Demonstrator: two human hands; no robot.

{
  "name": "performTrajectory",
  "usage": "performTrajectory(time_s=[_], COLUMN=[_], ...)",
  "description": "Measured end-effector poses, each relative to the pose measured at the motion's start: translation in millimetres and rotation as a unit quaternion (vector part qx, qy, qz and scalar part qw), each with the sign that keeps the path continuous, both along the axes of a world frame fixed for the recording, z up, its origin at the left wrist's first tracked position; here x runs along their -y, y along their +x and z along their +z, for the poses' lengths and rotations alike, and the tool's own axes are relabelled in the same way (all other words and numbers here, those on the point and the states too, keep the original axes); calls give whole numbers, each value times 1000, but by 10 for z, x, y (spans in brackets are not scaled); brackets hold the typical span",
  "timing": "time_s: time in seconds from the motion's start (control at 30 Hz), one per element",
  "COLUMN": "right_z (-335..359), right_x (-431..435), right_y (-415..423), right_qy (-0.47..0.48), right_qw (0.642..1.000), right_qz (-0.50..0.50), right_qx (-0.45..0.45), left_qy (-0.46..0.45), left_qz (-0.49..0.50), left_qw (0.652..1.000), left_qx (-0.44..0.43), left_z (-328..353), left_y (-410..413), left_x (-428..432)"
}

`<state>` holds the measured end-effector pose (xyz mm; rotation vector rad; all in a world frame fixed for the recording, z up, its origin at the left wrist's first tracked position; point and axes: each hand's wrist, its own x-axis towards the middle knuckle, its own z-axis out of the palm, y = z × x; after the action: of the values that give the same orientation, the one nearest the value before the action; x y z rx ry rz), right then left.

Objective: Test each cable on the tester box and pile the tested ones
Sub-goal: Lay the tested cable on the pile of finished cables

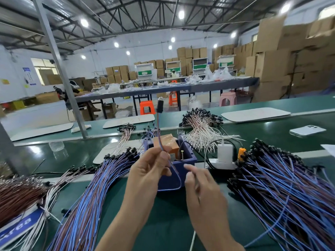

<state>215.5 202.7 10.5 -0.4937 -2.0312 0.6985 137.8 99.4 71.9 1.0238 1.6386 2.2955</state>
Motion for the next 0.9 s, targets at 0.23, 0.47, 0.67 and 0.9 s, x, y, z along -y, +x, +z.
performTrajectory(time_s=[0.23, 0.47, 0.67, 0.9], right_z=[336, 378, 399, 187], right_x=[-270, -788, -1238, -1579], right_y=[280, 871, 1470, 1937], right_qy=[-55, 51, 130, 65], right_qw=[989, 998, 976, 933], right_qz=[135, -5, -137, -254], right_qx=[-39, 28, 111, 248], left_qy=[-40, -16, -77, -395], left_qz=[-33, -58, -90, -56], left_qw=[998, 997, 989, 872], left_qx=[-22, 56, 85, -282], left_z=[180, 298, 290, 33], left_y=[172, 249, 376, 442], left_x=[-451, -943, -1516, -2242])
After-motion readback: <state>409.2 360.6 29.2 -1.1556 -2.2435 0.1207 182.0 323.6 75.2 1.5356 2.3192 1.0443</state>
